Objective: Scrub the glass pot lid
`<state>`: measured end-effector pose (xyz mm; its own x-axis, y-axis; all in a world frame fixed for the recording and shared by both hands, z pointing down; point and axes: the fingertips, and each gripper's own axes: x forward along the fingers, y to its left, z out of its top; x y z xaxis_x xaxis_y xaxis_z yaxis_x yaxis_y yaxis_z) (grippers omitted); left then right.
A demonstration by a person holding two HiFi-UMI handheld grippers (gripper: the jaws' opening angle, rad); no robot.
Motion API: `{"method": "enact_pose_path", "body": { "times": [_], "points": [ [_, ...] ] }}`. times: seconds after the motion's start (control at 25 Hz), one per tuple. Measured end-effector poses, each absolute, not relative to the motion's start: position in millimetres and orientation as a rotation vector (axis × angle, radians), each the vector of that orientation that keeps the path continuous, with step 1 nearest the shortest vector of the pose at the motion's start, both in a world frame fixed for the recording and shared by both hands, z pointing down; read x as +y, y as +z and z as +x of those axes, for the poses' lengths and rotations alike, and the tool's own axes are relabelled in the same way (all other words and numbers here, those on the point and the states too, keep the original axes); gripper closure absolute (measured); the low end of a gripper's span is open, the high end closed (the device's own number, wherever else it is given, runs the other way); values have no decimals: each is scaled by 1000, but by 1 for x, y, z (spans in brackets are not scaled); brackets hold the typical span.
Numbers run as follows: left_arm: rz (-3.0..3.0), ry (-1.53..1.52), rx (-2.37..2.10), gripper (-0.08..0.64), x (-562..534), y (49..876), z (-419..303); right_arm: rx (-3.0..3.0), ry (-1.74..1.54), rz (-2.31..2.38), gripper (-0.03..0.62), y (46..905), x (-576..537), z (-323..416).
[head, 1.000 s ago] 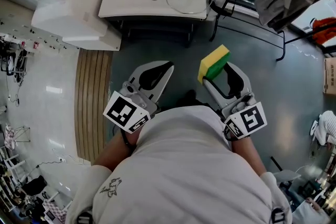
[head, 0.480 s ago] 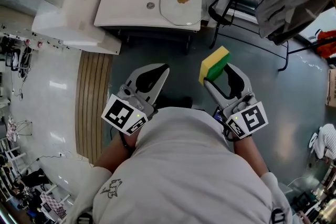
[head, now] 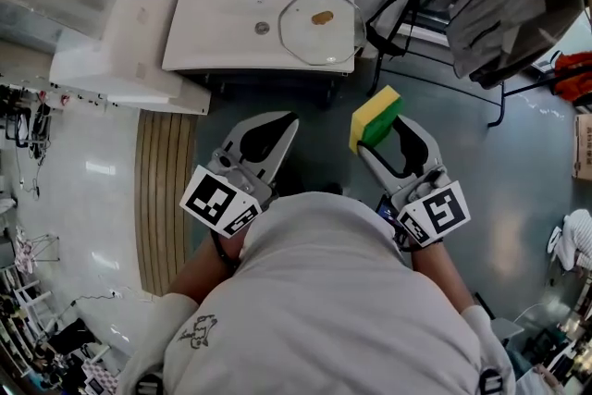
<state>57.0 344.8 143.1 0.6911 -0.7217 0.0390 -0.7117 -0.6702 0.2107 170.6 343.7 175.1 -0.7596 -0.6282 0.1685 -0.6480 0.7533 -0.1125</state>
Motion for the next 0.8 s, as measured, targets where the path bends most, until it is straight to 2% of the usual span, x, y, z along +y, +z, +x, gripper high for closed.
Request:
{"method": "enact_pose_path", "body": {
  "times": [0.8],
  "points": [
    [2776, -72, -986, 561, 228, 132, -99, -2780, 230, 1210, 302, 160, 237, 8]
  ]
}}
